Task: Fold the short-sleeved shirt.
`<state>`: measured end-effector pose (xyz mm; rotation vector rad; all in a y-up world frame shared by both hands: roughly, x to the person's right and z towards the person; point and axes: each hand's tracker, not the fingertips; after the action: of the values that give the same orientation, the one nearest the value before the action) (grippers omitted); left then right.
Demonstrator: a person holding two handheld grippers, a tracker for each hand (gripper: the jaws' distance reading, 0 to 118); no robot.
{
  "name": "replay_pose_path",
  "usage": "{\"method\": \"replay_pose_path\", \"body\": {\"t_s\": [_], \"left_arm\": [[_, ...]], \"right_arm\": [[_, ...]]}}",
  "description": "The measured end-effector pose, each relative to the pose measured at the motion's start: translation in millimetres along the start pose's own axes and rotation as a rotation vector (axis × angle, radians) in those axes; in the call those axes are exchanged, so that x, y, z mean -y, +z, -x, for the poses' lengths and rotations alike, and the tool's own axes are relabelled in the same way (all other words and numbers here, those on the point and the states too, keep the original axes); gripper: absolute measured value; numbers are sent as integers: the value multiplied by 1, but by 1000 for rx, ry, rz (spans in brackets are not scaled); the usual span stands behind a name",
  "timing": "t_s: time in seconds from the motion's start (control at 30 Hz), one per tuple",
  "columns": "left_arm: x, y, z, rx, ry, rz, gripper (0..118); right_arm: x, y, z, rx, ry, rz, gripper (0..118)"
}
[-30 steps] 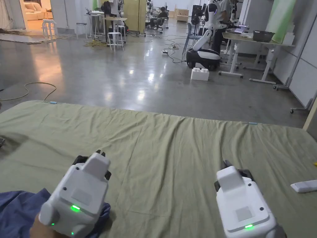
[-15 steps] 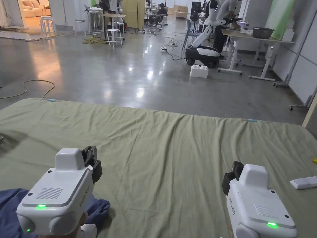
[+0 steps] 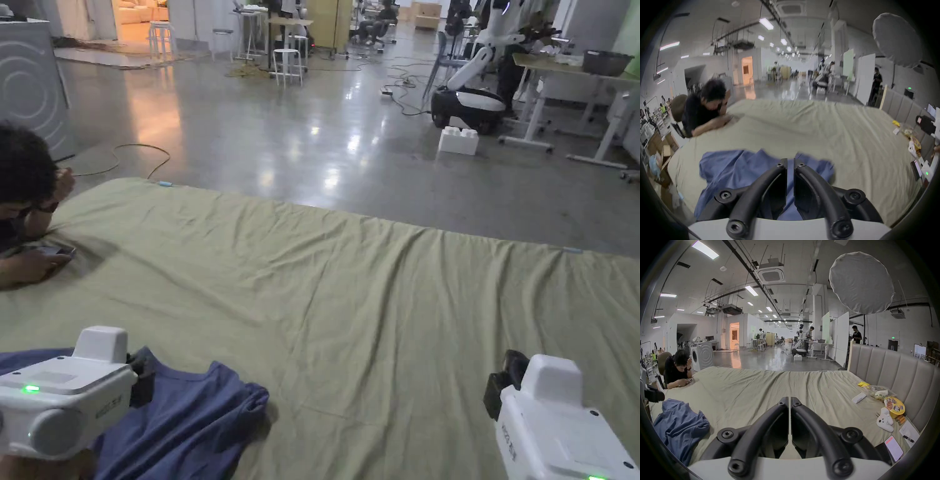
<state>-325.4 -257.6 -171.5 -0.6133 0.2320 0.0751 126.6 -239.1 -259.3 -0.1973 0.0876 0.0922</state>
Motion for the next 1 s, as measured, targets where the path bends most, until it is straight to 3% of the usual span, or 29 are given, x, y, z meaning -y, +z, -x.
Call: {"method": "replay_pose_path", "body": {"t_s": [0.03, 0.07, 0.2, 0.27, 0.3, 0.4, 0.5, 0.57, 0.6, 0.63, 0.67, 0.7, 0.73, 0.8, 0.9, 1.0], "left_arm": [[8, -13, 17, -19, -3, 63, 12], [14, -18, 26, -24, -3, 113, 21], [43, -51, 63, -74, 34, 277, 76], [56, -66, 75, -61, 65, 364, 94], [63, -70, 75, -60, 83, 385, 100], [80, -90, 75, -71, 126, 426, 101], [103, -103, 66, -62, 127, 491, 95], [112, -118, 72, -106, 69, 421, 94], [112, -121, 69, -143, 53, 422, 88], [112, -121, 67, -157, 46, 419, 75], [112, -121, 65, -136, 41, 392, 57], [110, -94, 35, -143, 19, 337, 31], [112, -92, 31, -161, -5, 318, 17], [117, -95, 32, -199, -21, 326, 14], [113, -98, 52, -172, 116, 315, 6], [103, -91, 58, -167, 139, 288, 5]], "right_arm": [[2, -1, 2, -8, 0, 7, 3], [4, -1, 5, -15, -1, 15, 3], [10, -3, 16, -43, 8, 41, 3], [11, -3, 20, -54, 15, 47, 3], [12, -2, 22, -57, 17, 49, 3], [15, -1, 26, -66, 27, 57, 3], [18, -1, 28, -70, 33, 67, 3], [20, 0, 28, -71, 40, 72, 3], [21, 1, 27, -74, 45, 76, 3], [22, 2, 27, -77, 46, 79, 3], [23, 2, 26, -79, 47, 81, 3], [24, 2, 26, -81, 50, 83, 3], [25, 2, 26, -81, 53, 86, 3], [27, 2, 23, -80, 52, 92, 3], [29, 5, 18, -76, 44, 93, 3], [29, 9, 12, -66, 36, 86, 3]]}}
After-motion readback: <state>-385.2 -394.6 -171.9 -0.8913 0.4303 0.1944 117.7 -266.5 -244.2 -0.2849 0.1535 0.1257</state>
